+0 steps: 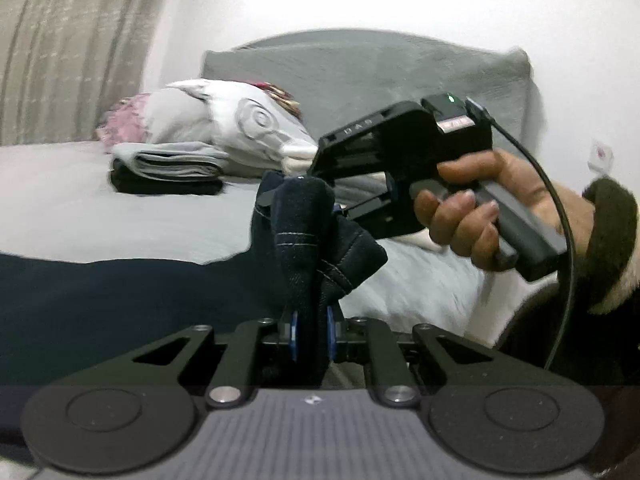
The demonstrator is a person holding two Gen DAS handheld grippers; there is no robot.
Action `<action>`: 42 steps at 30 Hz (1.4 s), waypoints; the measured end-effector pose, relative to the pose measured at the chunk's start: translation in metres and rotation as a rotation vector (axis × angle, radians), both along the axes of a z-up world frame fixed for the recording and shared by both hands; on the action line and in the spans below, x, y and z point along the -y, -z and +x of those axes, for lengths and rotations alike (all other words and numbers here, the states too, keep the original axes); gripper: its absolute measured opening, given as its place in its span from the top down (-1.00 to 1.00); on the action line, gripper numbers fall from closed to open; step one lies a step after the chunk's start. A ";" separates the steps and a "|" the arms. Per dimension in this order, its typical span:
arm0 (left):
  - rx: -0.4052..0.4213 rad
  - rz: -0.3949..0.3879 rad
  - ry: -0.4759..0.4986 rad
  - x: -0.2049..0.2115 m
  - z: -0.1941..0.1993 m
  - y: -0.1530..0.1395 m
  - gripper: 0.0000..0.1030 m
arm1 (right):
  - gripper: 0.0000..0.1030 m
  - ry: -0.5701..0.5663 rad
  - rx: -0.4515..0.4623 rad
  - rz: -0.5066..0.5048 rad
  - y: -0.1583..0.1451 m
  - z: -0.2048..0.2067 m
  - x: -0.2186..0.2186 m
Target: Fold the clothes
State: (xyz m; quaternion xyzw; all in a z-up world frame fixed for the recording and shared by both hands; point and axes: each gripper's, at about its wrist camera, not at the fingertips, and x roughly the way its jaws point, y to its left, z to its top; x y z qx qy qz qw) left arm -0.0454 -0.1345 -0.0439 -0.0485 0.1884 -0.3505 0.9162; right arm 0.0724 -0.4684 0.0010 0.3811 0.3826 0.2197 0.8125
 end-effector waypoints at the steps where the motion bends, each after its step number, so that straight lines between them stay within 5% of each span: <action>1: -0.007 -0.016 -0.019 -0.007 0.001 -0.001 0.75 | 0.51 -0.009 0.005 -0.002 -0.003 0.004 -0.007; 10: -0.063 -0.101 -0.184 -0.073 0.006 0.001 0.75 | 0.51 -0.114 0.028 -0.030 -0.013 0.043 -0.089; 29: -0.186 -0.226 -0.513 -0.191 -0.006 0.014 0.74 | 0.49 -0.291 -0.041 -0.058 0.025 0.113 -0.255; 38: -0.209 -0.183 -0.540 -0.200 -0.013 0.005 0.45 | 0.28 -0.312 -0.041 -0.021 0.044 0.126 -0.282; 42: -0.219 -0.153 -0.544 -0.203 -0.004 -0.003 0.34 | -0.14 -0.306 -0.043 0.059 0.045 0.133 -0.277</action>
